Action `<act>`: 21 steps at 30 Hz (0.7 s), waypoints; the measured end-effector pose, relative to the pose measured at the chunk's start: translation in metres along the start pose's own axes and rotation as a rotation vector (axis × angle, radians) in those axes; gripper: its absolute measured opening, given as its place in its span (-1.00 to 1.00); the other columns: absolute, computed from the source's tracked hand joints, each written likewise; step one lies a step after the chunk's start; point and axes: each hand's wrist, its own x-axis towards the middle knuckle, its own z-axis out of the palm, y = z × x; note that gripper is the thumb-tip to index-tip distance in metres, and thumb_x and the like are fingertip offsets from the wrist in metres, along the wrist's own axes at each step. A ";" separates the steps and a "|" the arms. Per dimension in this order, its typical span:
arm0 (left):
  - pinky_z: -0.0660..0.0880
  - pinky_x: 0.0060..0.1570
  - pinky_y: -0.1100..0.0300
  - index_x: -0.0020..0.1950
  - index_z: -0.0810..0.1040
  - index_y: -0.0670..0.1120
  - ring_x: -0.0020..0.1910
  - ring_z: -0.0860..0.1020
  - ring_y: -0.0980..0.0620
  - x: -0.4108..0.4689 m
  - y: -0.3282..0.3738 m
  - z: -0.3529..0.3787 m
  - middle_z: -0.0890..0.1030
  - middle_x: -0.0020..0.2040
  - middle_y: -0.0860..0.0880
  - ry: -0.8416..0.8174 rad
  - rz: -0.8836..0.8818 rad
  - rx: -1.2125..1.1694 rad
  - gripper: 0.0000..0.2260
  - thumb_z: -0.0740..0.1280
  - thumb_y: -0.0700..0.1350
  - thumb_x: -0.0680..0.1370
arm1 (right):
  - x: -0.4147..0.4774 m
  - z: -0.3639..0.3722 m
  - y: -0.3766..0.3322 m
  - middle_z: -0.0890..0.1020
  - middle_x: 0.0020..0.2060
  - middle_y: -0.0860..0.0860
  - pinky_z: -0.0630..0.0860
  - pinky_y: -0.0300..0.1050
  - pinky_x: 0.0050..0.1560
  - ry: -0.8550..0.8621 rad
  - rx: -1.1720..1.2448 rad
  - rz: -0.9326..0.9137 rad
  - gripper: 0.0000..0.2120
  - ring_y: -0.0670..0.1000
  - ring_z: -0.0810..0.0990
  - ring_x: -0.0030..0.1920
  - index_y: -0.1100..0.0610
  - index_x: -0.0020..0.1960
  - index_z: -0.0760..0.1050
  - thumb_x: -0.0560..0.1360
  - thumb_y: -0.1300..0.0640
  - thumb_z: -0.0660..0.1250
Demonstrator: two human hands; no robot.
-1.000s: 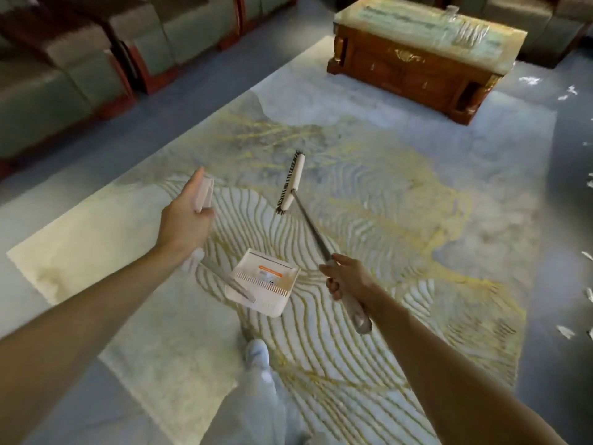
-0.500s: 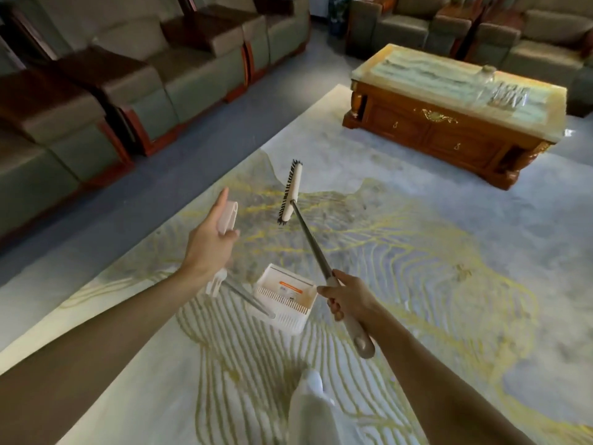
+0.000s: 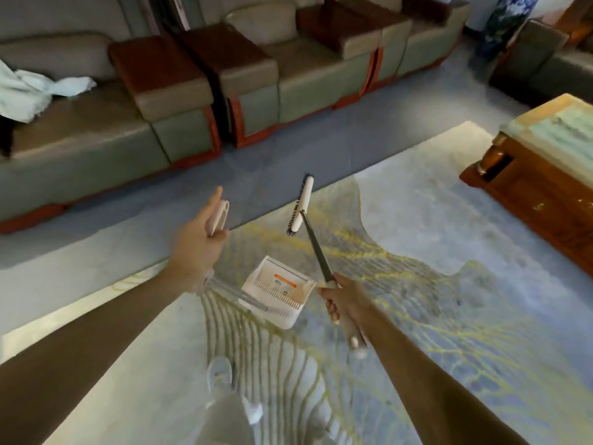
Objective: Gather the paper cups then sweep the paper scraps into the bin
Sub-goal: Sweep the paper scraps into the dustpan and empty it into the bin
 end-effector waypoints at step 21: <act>0.38 0.31 0.06 0.48 0.14 0.37 0.32 0.47 -0.16 0.462 -0.231 -0.200 0.44 0.41 -0.07 -0.104 -0.123 0.160 -0.33 0.30 -0.23 0.58 | 0.342 0.309 -0.293 0.44 -0.54 0.13 0.33 -0.24 -0.61 -0.132 -0.367 0.007 -0.66 -0.01 0.38 -0.65 0.35 0.25 0.43 0.50 0.40 0.12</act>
